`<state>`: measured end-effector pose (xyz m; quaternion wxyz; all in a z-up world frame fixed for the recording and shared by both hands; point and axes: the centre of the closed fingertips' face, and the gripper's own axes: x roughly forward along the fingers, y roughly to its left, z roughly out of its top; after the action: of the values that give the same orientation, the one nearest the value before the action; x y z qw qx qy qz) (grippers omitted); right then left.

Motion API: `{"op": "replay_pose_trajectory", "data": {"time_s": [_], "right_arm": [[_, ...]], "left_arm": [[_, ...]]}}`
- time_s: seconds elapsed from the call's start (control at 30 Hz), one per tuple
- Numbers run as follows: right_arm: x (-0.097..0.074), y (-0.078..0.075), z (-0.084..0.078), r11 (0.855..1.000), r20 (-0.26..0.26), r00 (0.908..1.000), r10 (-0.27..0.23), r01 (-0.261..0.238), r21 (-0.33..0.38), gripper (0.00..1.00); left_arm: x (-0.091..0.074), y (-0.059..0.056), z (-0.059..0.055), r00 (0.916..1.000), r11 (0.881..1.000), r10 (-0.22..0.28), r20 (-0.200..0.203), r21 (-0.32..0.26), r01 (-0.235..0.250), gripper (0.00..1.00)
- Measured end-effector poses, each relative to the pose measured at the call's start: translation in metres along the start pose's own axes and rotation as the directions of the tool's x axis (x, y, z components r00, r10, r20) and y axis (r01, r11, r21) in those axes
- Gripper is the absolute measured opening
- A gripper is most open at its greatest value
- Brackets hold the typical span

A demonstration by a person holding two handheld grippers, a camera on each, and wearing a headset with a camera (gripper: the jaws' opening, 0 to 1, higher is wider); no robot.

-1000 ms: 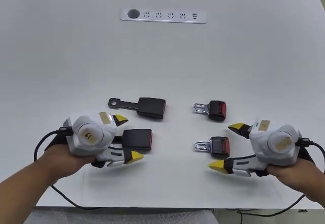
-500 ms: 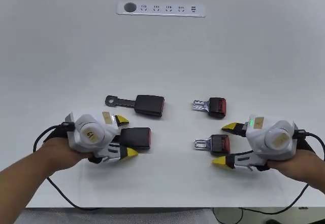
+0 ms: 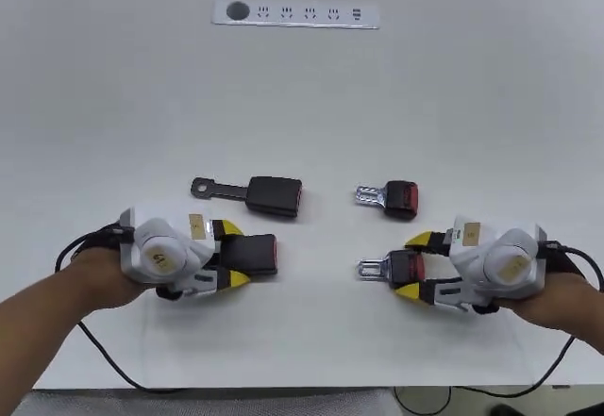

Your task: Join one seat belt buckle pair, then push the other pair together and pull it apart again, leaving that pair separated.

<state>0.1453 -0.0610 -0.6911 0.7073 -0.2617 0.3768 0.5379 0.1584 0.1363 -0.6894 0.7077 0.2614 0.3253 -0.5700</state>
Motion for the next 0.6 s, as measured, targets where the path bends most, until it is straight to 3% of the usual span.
{"op": "replay_pose_trajectory", "data": {"time_s": [0.6], "right_arm": [[0.0038, -0.0041, -0.0028, 1.000, -0.037, 0.9993, -0.002, 0.003, 0.017, 0.36]], "left_arm": [[0.0039, 0.0008, 0.0037, 0.9946, 0.992, -0.080, -0.066, 0.095, 0.086, 0.35]]}}
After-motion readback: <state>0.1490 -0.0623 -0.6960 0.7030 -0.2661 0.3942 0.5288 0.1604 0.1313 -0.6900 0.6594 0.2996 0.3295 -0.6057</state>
